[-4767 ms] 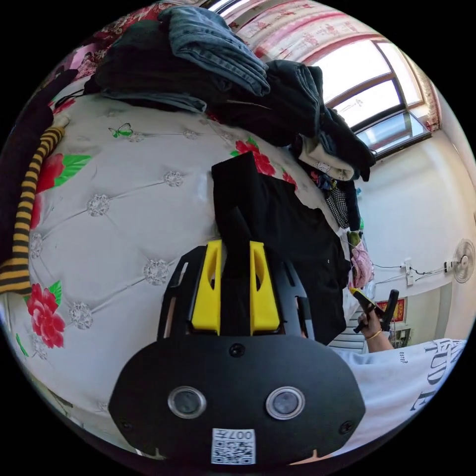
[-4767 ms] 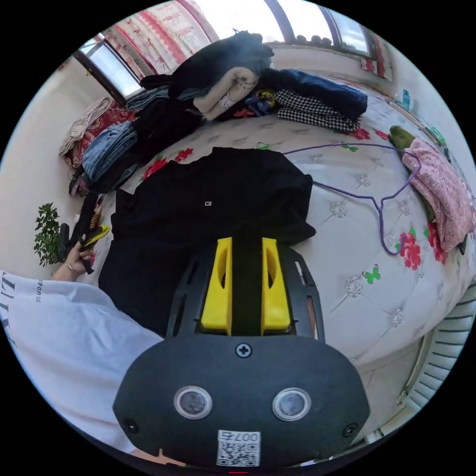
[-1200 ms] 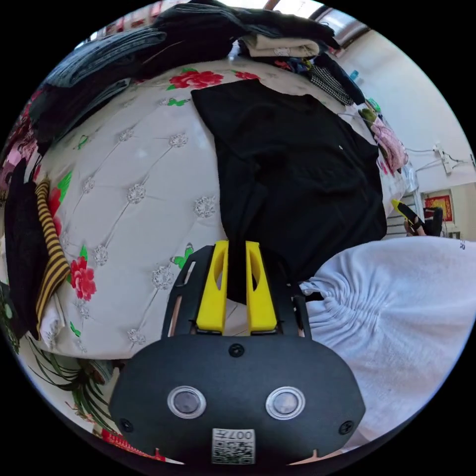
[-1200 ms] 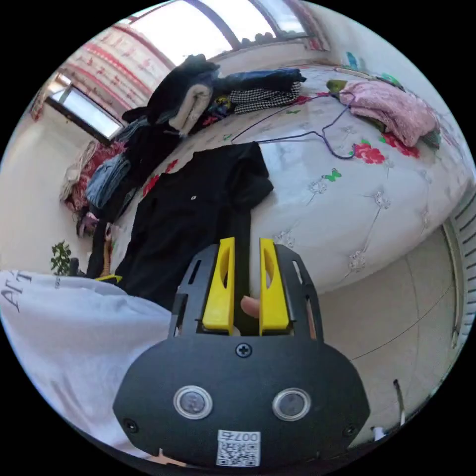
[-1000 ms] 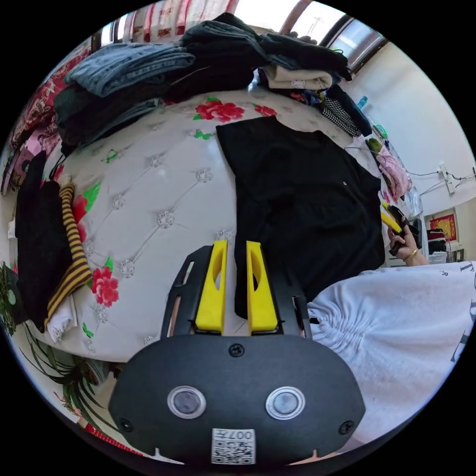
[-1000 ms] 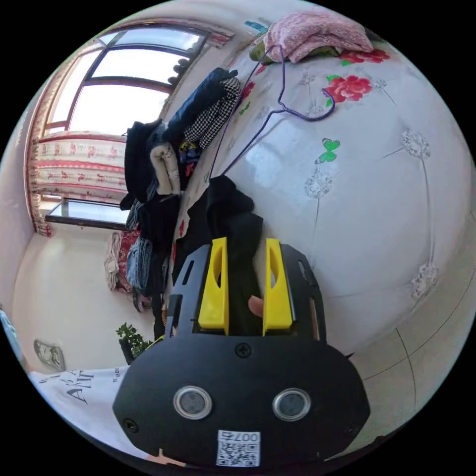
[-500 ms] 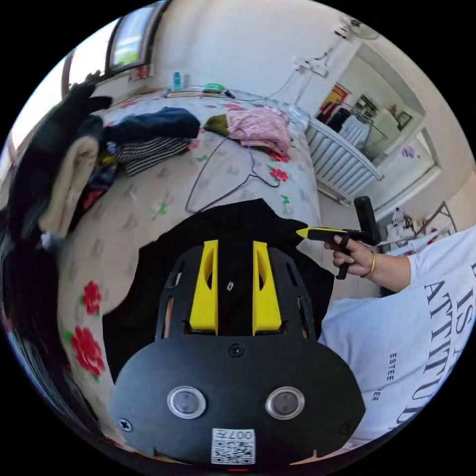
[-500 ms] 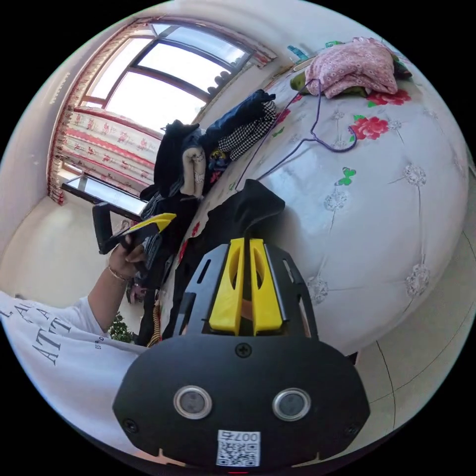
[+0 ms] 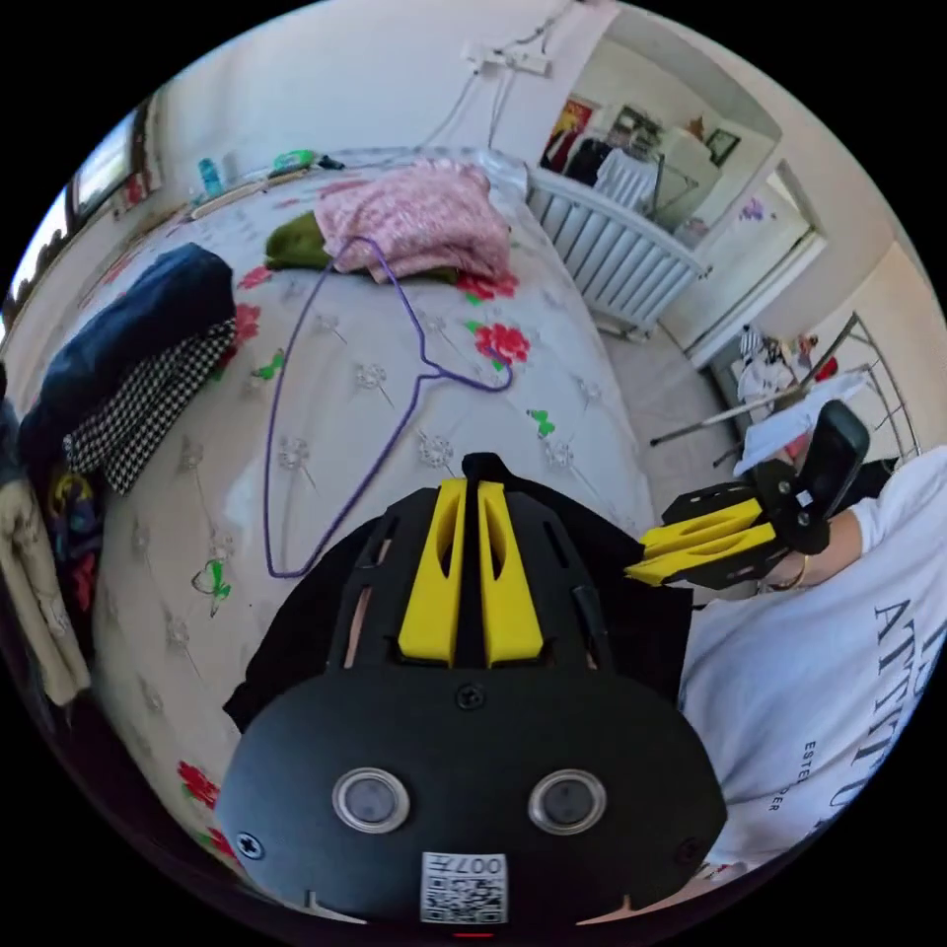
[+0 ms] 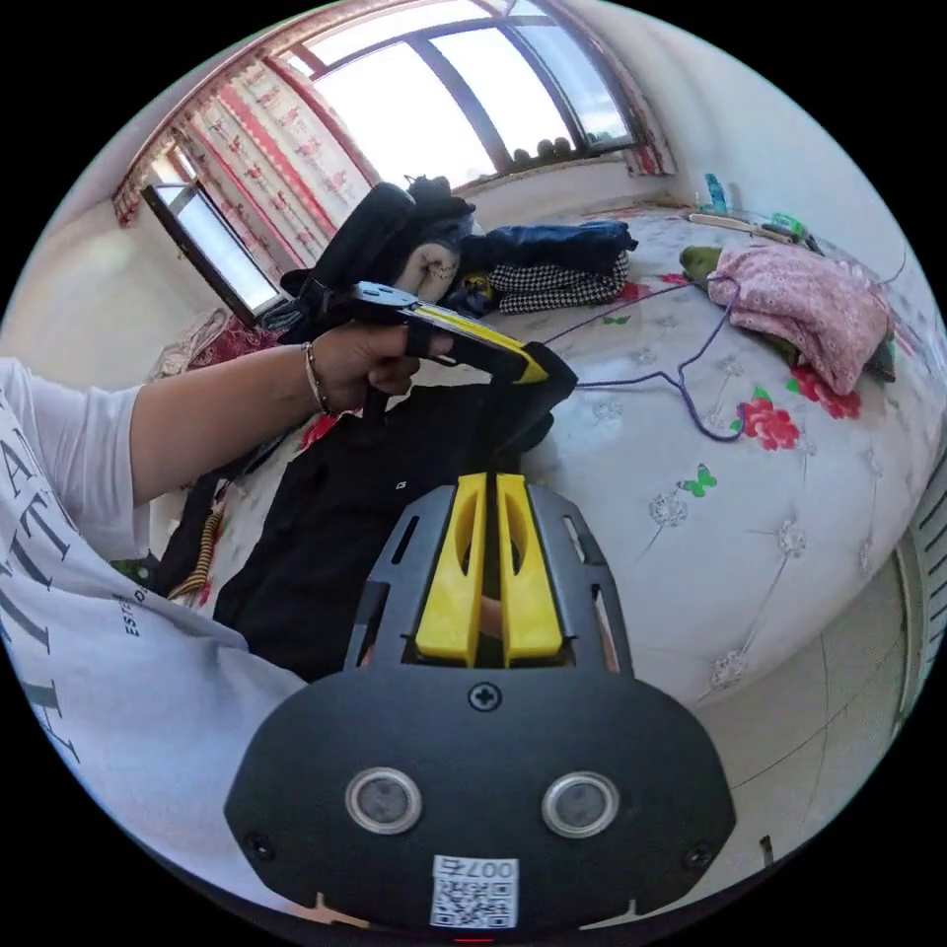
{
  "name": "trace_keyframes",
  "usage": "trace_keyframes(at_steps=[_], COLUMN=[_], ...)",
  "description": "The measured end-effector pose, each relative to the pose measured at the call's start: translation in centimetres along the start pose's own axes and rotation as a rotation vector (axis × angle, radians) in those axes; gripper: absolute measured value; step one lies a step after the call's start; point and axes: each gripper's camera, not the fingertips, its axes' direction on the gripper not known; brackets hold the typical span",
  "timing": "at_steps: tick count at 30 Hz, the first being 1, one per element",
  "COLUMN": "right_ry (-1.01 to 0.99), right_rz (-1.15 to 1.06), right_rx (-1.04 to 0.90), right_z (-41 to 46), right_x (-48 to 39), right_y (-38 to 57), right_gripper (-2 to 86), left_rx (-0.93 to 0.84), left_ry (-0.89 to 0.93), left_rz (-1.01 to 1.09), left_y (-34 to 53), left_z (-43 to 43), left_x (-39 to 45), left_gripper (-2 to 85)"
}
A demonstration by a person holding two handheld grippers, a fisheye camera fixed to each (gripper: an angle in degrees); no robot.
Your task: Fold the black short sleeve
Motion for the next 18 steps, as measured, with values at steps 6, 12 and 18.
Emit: trace_keyframes(at_steps=[6,12,18], right_ry=[0.093,-0.024,0.036], right_rz=[-0.472,-0.693,-0.589], right_rx=[-0.091,-0.275,-0.230], right_z=[3.3,8.9,9.8], right_x=[-10.6,-17.6,-18.4], right_y=[0.2,3.9,3.5], right_gripper=[0.1,1.2,2.4], left_rx=[0.214,0.136,0.066], left_ry=[-0.061,-0.033,0.016], left_rz=[-0.286,-0.468,-0.390], left_y=[15.1,23.1,17.9], left_z=[-6.5,-5.3,-2.5], left_x=[-3.4,-3.4,-3.3], left_gripper=[-0.5,4.7,9.2])
